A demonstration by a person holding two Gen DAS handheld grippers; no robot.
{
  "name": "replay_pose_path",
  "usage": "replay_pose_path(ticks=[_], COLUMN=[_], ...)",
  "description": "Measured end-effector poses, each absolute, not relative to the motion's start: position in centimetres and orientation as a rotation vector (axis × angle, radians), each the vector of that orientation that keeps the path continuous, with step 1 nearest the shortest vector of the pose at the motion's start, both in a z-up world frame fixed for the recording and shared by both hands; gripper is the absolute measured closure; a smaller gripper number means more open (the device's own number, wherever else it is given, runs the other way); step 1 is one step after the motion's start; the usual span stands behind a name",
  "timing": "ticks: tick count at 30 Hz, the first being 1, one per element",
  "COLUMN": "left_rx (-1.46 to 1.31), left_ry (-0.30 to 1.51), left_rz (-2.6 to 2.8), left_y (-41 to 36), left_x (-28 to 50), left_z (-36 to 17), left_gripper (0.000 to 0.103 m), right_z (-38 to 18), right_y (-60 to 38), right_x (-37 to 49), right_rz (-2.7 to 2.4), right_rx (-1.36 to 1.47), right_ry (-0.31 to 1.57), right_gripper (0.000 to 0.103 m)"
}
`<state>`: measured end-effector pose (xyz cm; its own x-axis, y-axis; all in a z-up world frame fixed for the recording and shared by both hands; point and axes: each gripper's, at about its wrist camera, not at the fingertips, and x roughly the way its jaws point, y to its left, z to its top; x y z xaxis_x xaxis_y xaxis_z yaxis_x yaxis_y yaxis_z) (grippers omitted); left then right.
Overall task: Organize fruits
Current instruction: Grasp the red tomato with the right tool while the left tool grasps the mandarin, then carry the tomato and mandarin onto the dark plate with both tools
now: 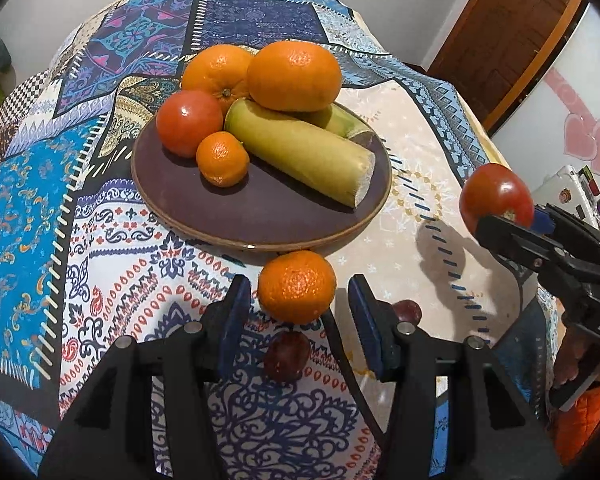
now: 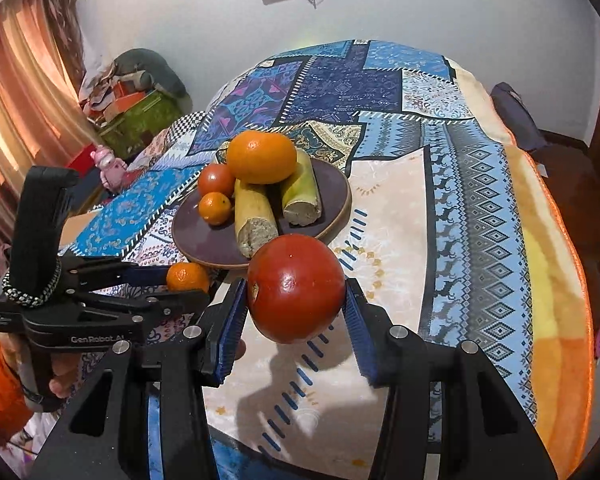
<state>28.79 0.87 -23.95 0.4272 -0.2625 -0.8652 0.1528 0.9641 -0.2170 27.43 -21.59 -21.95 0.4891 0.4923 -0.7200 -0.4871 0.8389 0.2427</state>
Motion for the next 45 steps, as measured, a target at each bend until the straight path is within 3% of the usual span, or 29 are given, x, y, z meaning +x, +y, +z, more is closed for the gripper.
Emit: replay_pose_path(ticks=[3,5,10,24,42,45], left_rx=[-0.091,-0.086,-0.098,-0.116,-0.120,-0.151], left_ry=[1.089,1.086,1.077,0.978,1.042,1.025], left_rz=[-0.261,-0.263,-0.272,-0.264,-0.236,-0.243], left_y=[0.6,0.6,1.0,3.0,3.5,4.4], left_x=[28.8,28.7,28.5,29.4,33.2,32.8], left_z=[-24.0,-24.0,-23.8,-19.9,-22.7,-22.2], left_gripper=[0.056,0.065,0.065,0.065,0.064,0.053], right_z=[-22.1,-22.1,-22.1,-21.1,-20.6,-20.6], right_y=[-21.3,-21.1,-20.4,-18.9,-16.2,-15.9], right_x=[27.4,27.4,27.4,29.3,30.9,30.8], right_rz=[0.601,0.606,0.619,0.633,0.676,0.680], right_rx=[0.007,0.006,0.004,0.012,-0.010,-0.013], right_ry=[0.879,0.880,0.881,0.846,0.825,0.824], right_gripper=[0.058,0.058,0.058,0.058,0.058,0.058])
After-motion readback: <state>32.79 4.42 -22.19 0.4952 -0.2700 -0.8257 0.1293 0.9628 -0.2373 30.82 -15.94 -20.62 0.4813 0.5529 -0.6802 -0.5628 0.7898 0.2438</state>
